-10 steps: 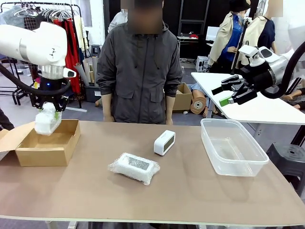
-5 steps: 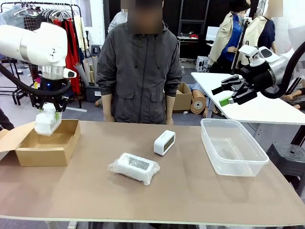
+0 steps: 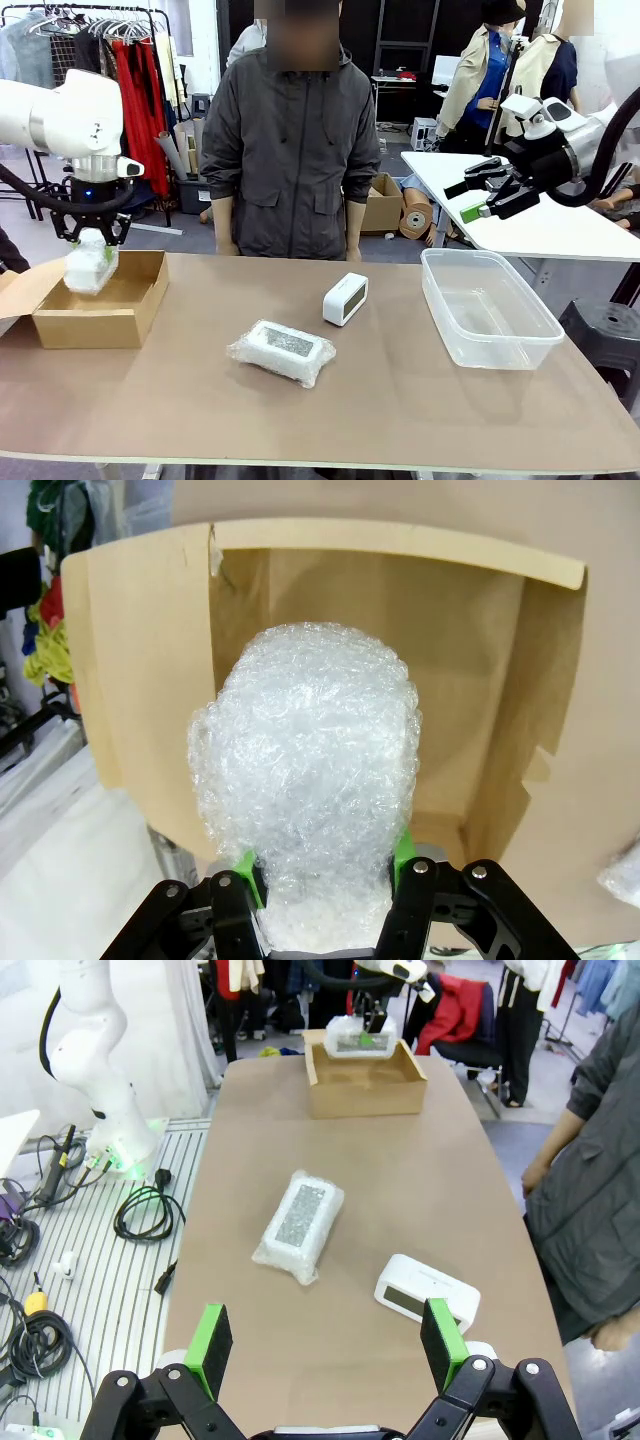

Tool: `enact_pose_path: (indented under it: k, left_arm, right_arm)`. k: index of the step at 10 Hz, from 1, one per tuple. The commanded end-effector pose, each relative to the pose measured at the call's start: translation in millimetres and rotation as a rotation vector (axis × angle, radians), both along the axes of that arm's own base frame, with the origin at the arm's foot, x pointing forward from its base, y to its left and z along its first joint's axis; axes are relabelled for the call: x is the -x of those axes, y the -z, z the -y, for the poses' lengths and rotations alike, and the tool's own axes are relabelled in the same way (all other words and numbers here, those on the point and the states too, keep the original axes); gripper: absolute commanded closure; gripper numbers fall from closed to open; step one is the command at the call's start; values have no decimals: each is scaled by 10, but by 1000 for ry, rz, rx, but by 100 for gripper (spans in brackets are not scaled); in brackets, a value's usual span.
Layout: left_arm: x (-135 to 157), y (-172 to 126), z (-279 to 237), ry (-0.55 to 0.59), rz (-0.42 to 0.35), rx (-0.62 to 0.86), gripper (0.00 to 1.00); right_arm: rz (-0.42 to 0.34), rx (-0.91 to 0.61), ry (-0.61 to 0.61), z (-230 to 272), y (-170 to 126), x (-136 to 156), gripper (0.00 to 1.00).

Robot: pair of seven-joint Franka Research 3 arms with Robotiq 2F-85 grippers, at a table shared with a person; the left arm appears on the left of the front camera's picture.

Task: Separate and place wrapped and unwrapped clocks.
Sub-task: If the picked Digital clock is wrapped, place it in the Package Box ; if not, place it in the Organizing box.

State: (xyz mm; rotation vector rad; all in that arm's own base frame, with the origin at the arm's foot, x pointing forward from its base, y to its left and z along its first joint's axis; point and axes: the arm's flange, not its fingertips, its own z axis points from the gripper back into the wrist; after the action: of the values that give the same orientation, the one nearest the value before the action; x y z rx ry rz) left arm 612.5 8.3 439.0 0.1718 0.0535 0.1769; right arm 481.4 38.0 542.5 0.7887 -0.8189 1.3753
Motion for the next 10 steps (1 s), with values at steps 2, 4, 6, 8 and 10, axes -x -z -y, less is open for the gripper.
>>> enact_pose_path:
  k: [2, 4, 6, 8, 10]
  left_arm:
    - [166, 106, -134, 31, -6, 49, 100]
    - [234, 172, -158, 33, -8, 34, 100]
    - [301, 229, -171, 32, 19, 8, 100]
    - [279, 340, -189, 34, 10, -9, 100]
    - [231, 415, -182, 52, 20, -25, 100]
  right_arm:
    - [4, -6, -3, -6, -18, 2, 0]
    - [4, -6, -3, -6, -18, 2, 0]
    - [4, -6, -3, -6, -18, 2, 0]
    - [4, -6, -3, -6, -18, 2, 0]
    - [4, -6, -3, -6, -18, 2, 0]
